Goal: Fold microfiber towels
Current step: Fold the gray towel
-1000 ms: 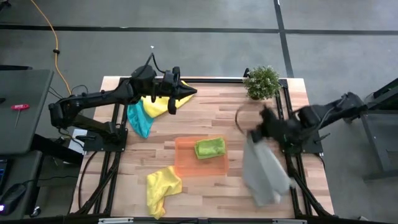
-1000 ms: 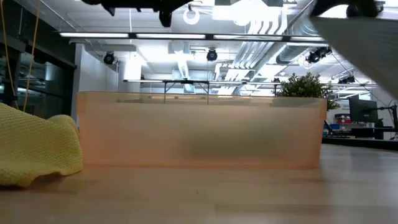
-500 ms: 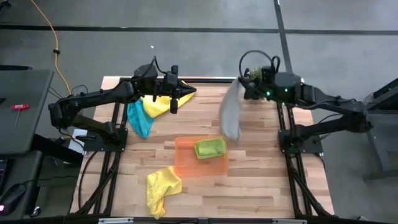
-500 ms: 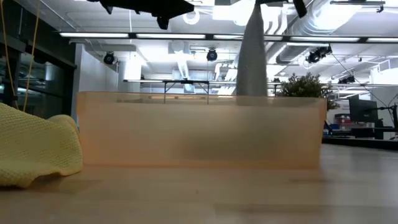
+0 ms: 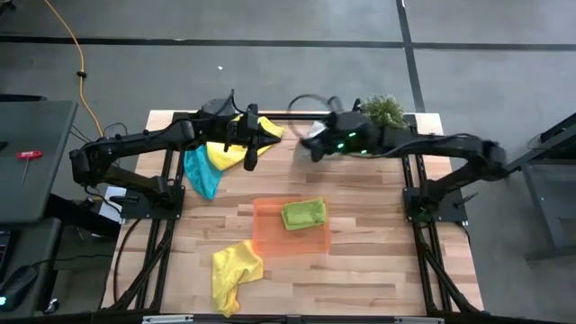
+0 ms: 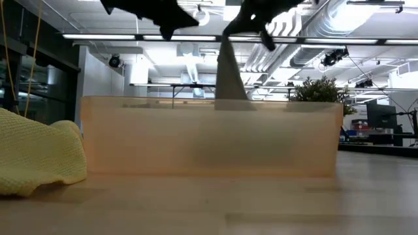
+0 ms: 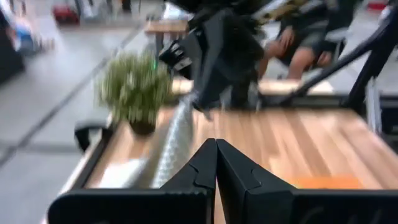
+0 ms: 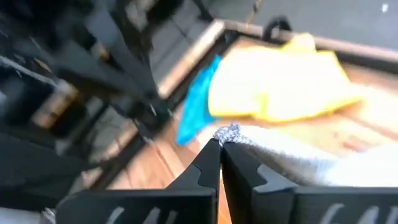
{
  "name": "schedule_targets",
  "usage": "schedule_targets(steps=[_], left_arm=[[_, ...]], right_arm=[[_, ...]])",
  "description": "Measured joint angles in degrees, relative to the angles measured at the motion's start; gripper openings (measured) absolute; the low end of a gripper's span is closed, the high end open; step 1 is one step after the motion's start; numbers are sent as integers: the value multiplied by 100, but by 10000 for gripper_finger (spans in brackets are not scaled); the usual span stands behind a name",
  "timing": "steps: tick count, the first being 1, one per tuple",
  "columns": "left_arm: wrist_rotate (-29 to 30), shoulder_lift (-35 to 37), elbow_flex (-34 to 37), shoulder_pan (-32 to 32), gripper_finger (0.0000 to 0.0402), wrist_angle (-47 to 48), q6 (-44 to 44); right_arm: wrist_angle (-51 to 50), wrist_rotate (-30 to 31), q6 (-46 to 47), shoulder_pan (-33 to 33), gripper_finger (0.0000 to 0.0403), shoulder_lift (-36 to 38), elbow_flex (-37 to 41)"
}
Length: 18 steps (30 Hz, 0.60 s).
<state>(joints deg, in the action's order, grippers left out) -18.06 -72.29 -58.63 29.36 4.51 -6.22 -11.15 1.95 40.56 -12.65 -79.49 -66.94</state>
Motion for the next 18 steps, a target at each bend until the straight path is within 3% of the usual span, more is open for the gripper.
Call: schedule_targets(steps=[6, 14, 18], left_arm=[[356, 0, 111, -1, 0, 1257, -1], [578, -2, 942, -25, 0, 905, 282], [672, -2, 1240, -26, 0, 601, 570]], right_arm=[[401, -49, 78, 22, 0, -1257, 0], [1788, -517, 629, 21, 0, -2346, 0], [2259, -1229, 896, -59, 20, -2491, 0]])
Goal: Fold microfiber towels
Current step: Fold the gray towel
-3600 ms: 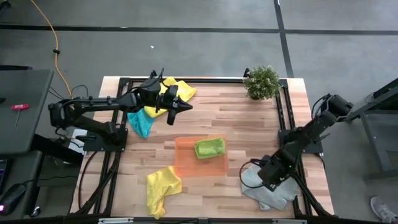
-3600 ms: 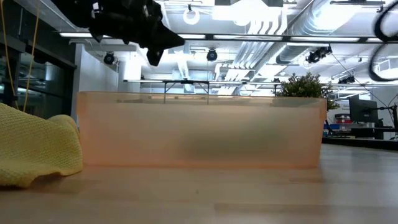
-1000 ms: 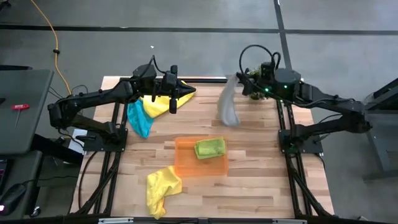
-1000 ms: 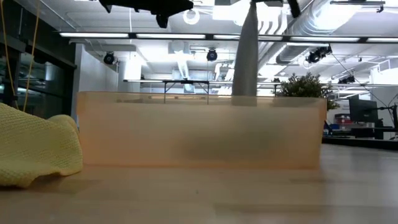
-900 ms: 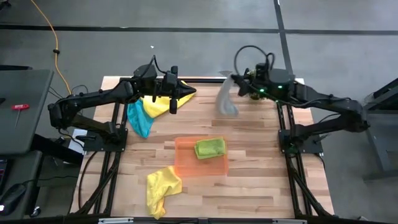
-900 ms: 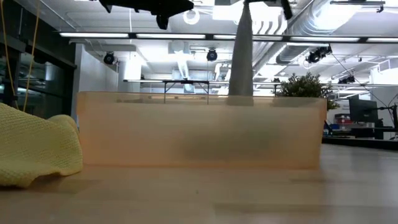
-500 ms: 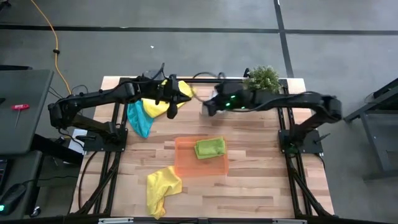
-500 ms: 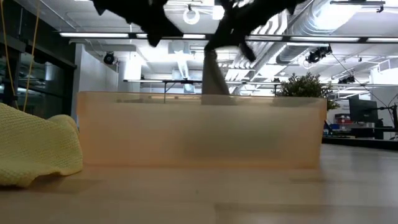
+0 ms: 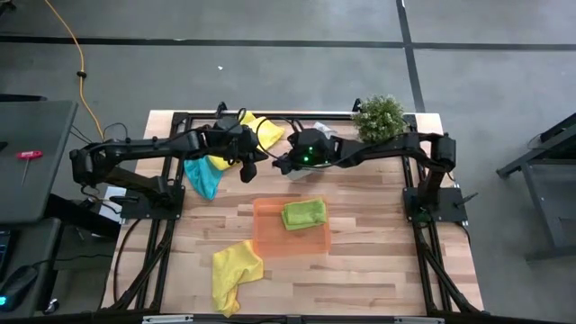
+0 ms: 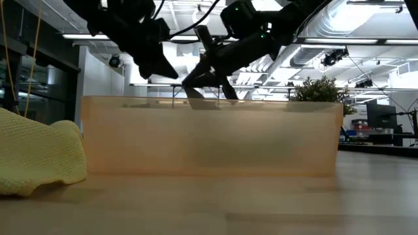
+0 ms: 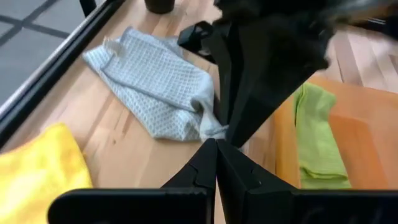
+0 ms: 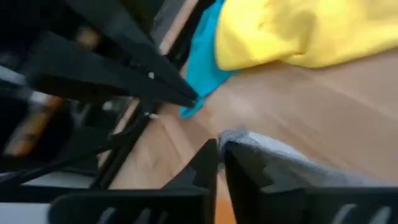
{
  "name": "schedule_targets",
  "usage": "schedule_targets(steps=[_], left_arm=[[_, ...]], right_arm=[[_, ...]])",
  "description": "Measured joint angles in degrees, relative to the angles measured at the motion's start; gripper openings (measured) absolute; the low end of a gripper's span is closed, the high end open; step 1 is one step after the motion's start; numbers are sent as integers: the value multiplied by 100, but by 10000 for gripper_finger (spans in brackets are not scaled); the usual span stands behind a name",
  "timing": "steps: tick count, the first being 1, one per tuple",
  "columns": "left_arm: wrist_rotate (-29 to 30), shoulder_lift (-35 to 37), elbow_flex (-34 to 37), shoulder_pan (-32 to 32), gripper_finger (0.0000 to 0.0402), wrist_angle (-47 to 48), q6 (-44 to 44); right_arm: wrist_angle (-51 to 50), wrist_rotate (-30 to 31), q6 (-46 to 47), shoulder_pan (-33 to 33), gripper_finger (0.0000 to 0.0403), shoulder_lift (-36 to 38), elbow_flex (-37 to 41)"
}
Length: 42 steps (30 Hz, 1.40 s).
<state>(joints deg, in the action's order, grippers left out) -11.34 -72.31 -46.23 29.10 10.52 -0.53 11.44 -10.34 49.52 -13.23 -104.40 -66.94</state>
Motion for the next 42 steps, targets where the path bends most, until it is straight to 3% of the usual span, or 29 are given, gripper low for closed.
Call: schedule_targets(steps=[10, 14, 19, 27, 37, 42], left_arm=[[27, 0, 248, 22, 0, -133, 34], [24, -52, 248, 20, 0, -356, 33], [24, -446, 246, 20, 0, -756, 37], [300, -2080, -201, 195, 31, -908, 547], [122, -3420, -1644, 691, 124, 919, 2013], [175, -3597, -1734, 610, 137, 927, 2545]], right_arm=[[39, -225, -533, -396, 195, 145, -11], [-62, -694, -907, -638, 235, 277, -94], [-1253, -827, -1814, -825, 240, 790, -196], [-2862, -56, -2556, -892, 240, 1530, -216], [-3302, 483, -2407, -848, 240, 1665, -216], [-3311, 743, -2404, -850, 240, 1665, -216]])
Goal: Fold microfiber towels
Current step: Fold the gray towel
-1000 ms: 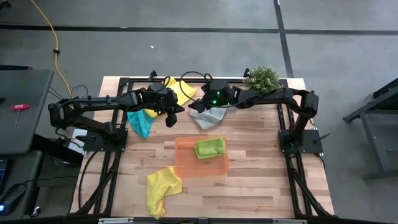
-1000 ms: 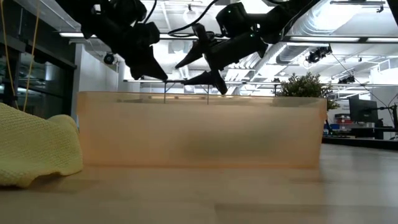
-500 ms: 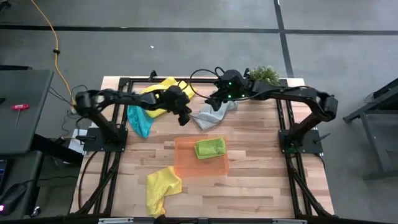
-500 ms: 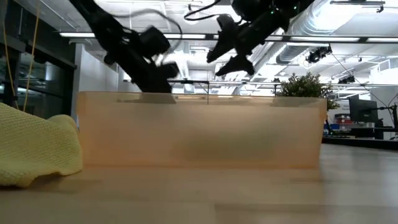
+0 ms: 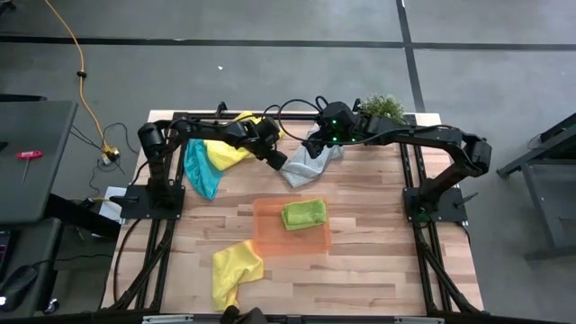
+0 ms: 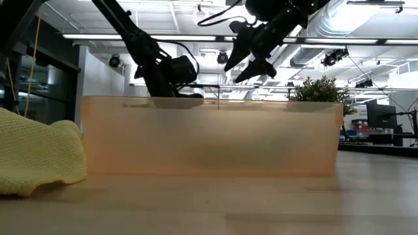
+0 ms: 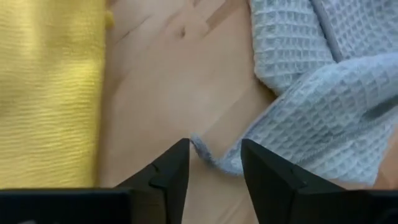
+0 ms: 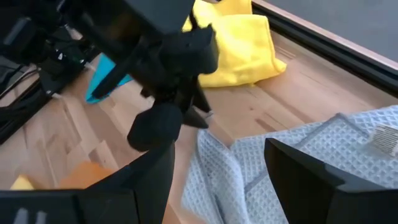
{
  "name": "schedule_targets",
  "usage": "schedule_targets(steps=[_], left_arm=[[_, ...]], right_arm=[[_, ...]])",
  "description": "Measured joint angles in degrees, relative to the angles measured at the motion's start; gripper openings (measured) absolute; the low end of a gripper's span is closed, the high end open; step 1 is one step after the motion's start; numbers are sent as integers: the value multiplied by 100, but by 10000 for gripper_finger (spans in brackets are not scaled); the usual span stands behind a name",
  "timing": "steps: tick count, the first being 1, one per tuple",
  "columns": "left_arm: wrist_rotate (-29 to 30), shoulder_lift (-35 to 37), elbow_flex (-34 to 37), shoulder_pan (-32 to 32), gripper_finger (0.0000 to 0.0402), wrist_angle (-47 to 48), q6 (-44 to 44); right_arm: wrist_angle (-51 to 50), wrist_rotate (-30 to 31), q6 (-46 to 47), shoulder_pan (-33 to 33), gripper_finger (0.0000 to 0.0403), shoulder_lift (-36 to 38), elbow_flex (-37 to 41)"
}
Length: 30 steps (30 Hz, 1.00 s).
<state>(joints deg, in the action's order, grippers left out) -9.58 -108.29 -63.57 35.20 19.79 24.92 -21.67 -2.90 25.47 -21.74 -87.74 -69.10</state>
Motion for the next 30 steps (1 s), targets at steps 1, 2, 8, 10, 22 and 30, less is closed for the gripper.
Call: schedule_targets(steps=[1, 2, 8, 10, 22, 30], left_arm=[[9, -20, 8, -16, 137, 29, 108], [66, -60, 8, -54, 137, 11, 189], [265, -230, -15, -143, 121, -45, 404], [411, -234, -13, -159, 110, -45, 376], [786, 1037, 18, 62, 2, 726, -889], [1152, 2469, 11, 45, 1, 1537, -1696]], right_arm=[[0, 15, 0, 0, 240, 0, 0], [0, 26, 4, 0, 240, 0, 0], [4, 38, 16, 0, 240, 0, 0], [7, 71, 17, 0, 240, 0, 0], [-1419, 454, 164, 0, 240, 1, 55], [-670, 535, 1512, -331, 240, 2, 1020]])
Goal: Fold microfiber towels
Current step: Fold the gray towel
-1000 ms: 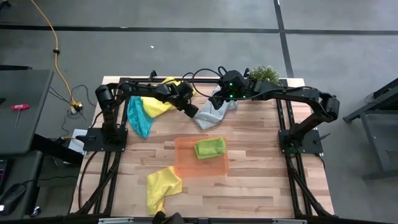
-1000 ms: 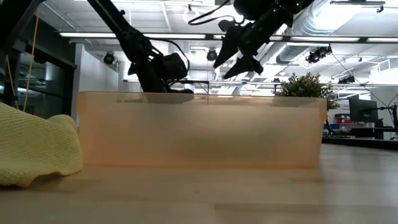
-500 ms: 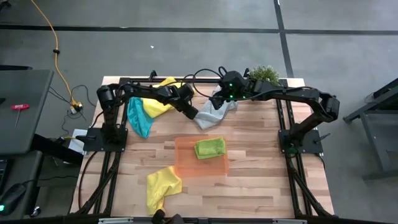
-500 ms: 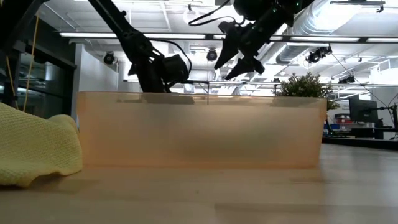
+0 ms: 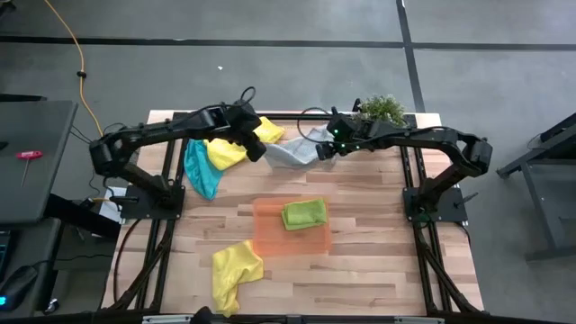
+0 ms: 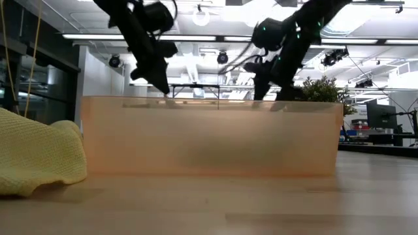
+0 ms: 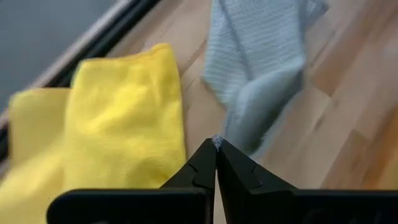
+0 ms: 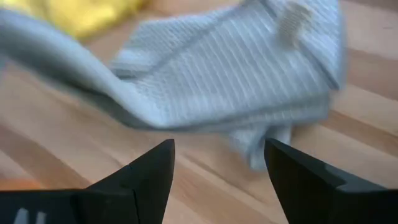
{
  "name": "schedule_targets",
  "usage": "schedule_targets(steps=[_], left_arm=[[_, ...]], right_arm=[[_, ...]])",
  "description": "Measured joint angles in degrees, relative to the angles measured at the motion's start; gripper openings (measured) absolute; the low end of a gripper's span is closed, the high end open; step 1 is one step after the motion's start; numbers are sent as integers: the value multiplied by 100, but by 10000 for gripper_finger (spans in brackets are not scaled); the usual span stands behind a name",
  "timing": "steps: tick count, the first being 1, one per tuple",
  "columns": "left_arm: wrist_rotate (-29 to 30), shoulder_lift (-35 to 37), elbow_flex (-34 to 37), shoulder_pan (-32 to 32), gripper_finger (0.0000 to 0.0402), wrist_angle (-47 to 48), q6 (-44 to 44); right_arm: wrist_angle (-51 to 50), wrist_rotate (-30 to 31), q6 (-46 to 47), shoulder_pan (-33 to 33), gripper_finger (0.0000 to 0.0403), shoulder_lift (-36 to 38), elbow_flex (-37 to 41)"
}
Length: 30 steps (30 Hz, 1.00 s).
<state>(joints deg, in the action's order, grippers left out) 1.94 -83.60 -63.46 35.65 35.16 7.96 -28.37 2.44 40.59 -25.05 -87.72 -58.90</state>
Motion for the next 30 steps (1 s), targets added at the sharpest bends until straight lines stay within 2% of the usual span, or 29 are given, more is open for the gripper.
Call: schedule_targets(steps=[4, 6, 10, 18, 25, 30], left_arm=[[4, 148, 1, -79, 0, 290, -95], [4, 116, 15, -123, 0, 280, -84], [10, -16, 208, -245, 0, 33, 64], [32, -185, 273, -434, 0, -234, 389], [134, -185, 273, -495, 0, -209, 596], [188, -185, 273, -493, 0, -215, 802]], right_arm=[[1260, -406, 340, -294, 240, -2, 319], [1532, -411, 390, -443, 240, -2, 339], [1635, -355, -126, -755, 240, -119, 142], [1250, -707, -1419, -1059, 240, -1473, -996], [-105, -389, -2615, -1277, 238, -2664, -2493], [-936, -348, -3039, -1438, 209, -3229, -3289]])
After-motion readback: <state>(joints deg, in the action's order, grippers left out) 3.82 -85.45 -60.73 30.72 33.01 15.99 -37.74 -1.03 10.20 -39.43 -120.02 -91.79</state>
